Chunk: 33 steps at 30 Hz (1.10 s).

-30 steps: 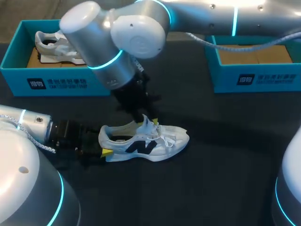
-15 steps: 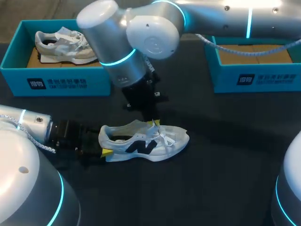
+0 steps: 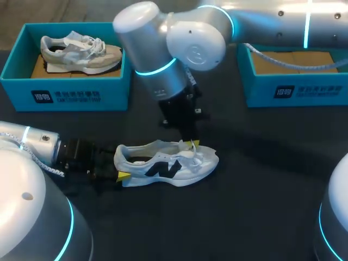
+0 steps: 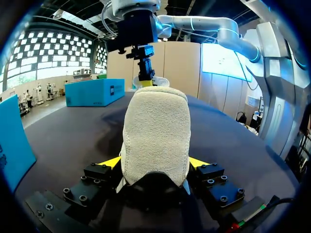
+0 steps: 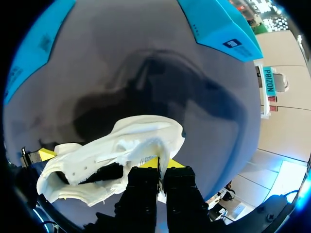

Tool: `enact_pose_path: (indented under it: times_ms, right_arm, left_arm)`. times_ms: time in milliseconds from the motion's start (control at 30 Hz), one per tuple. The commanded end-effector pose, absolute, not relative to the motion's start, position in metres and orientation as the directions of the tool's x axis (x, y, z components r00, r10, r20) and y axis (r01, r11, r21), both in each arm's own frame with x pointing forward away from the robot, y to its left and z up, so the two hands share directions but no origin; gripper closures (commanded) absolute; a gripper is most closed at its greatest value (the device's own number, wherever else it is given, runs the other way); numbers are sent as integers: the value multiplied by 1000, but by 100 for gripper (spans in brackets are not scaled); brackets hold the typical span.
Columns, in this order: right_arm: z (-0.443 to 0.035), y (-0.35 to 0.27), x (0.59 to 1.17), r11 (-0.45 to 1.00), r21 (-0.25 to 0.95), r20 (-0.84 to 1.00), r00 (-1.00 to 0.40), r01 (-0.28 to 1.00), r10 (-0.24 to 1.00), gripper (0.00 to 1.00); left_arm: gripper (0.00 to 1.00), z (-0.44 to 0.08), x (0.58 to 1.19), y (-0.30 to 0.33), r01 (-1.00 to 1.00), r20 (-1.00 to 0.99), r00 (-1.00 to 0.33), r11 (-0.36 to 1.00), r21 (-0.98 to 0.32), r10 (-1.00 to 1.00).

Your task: Take the shoe out of the shoebox, open the shoe tongue, remove and reinsert the insole, then place the shoe into the shoebox

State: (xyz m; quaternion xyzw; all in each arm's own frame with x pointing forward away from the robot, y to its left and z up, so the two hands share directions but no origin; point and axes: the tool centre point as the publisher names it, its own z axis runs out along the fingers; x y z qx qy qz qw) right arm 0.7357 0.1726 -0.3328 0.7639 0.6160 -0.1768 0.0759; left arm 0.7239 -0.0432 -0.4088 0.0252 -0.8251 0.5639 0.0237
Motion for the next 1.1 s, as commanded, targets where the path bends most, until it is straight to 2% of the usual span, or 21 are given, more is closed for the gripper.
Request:
enact_pose_path:
  times_ms: [33, 200, 400, 500, 967, 1100]
  right_arm:
    - [-341, 165, 733, -395, -39, -372, 353, 918, 858, 99]
    - [-354, 159, 735, -412, -49, -378, 365, 910, 851, 98]
    - [-370, 158, 736, -424, -67, -387, 368, 903, 845, 85]
    - [-373, 159, 736, -427, -72, -392, 368, 902, 843, 75]
    - [-359, 158, 730, -444, -46, -400, 391, 895, 829, 53]
    - [-348, 158, 727, -441, -25, -399, 396, 897, 827, 50]
  left_arm:
    - [100, -413, 727, -44, -68, 68, -998, 366, -928, -14]
    - [100, -413, 727, -44, -68, 68, -998, 366, -928, -14]
    - [100, -413, 727, -44, -68, 68, -998, 366, -928, -14]
    - [100, -413, 727, -44, -68, 68, -998, 366, -928, -14]
    - [100, -413, 727, -44, -68, 68, -998, 366, -928, -14]
    - [100, -413, 727, -44, -68, 68, -998, 366, -928, -14]
